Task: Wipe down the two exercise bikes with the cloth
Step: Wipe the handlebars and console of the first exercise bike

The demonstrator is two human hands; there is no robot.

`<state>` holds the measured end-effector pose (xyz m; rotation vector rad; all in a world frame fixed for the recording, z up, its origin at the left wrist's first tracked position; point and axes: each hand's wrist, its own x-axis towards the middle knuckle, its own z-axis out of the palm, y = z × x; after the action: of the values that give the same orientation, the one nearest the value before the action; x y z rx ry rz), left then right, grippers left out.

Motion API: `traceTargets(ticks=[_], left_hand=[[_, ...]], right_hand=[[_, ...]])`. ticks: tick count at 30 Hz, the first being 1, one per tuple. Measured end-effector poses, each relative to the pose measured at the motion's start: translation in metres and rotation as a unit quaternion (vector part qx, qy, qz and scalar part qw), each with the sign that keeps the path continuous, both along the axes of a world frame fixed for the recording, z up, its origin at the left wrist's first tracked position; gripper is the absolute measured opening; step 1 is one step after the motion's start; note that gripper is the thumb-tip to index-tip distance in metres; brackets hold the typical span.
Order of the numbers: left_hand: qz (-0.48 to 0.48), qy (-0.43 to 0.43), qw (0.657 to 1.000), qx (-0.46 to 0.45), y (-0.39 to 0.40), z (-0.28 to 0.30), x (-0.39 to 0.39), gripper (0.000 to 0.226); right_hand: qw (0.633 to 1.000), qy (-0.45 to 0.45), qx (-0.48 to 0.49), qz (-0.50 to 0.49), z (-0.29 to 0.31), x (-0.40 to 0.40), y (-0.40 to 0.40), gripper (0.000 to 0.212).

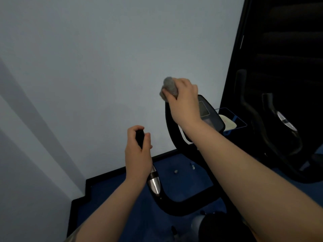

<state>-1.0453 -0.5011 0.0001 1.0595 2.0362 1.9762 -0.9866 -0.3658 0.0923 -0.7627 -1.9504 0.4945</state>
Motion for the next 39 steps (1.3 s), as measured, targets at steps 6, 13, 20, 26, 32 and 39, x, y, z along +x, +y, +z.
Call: traceTargets(ticks=[6, 13, 20, 26, 32, 39], left_hand=[[0.004, -0.005, 1.000, 0.008, 0.001, -0.001, 0.002, 0.013], [0.007, -0.006, 1.000, 0.006, 0.000, 0.002, 0.004, 0.013], [0.008, -0.003, 1.000, 0.003, 0.002, 0.000, 0.003, 0.013], [0.010, -0.004, 1.000, 0.004, 0.002, 0.002, 0.003, 0.013], [0.008, -0.008, 1.000, 0.005, 0.000, 0.002, 0.003, 0.013], [0.006, -0.009, 1.000, 0.006, 0.000, 0.003, 0.002, 0.012]], right_hand=[[0.985, -0.091, 0.101, 0.107, 0.016, 0.012, 0.020, 0.014], [0.992, -0.032, -0.103, 0.067, 0.027, 0.002, 0.015, 0.022], [0.985, -0.082, 0.130, 0.078, 0.004, -0.001, 0.018, 0.011], [0.975, 0.116, -0.143, 0.125, -0.006, -0.011, 0.004, 0.021], [0.996, -0.002, -0.071, 0.046, 0.017, -0.014, 0.009, 0.037], [0.950, 0.242, -0.197, 0.010, -0.018, -0.021, -0.017, 0.032]])
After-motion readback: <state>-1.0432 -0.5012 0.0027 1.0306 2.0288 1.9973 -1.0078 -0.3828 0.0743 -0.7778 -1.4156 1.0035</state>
